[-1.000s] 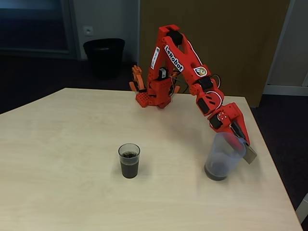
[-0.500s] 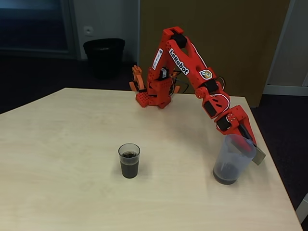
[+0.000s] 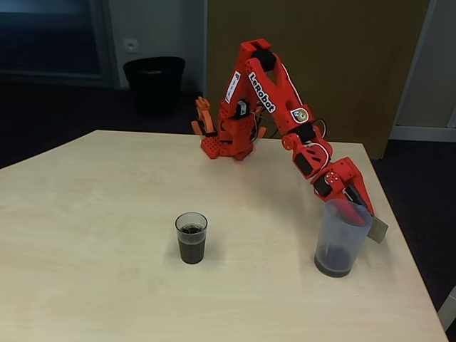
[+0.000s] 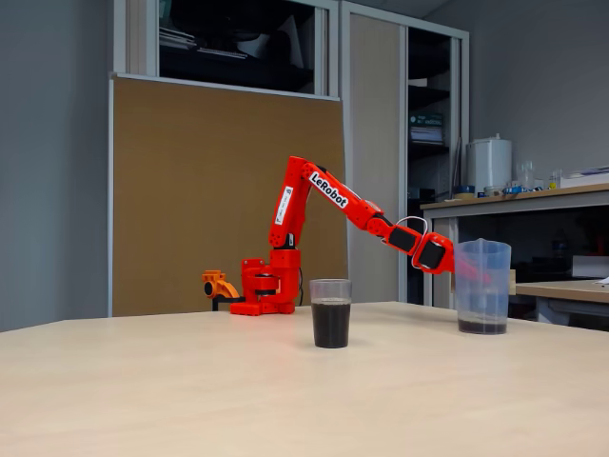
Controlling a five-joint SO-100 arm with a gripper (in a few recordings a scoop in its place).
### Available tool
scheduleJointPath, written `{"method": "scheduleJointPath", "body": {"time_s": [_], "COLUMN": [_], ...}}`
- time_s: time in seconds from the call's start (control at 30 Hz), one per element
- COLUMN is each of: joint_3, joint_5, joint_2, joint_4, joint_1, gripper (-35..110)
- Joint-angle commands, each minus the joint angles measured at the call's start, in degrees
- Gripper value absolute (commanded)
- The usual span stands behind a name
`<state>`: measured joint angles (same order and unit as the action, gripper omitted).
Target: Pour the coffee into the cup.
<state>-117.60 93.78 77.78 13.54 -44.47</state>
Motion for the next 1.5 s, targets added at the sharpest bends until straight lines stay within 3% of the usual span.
{"method": "scheduleJointPath", "body": {"time_s": [0.0, 0.67, 1.47], "joint_3": [-1.5, -1.4, 0.5], "joint_5": [2.5, 5.7, -1.6], "joint_2": [2.9, 4.0, 5.6], "joint_4": [1.9, 1.4, 2.0], "joint_1": [0.0, 0.5, 2.5], "gripper": [5, 10, 16]}}
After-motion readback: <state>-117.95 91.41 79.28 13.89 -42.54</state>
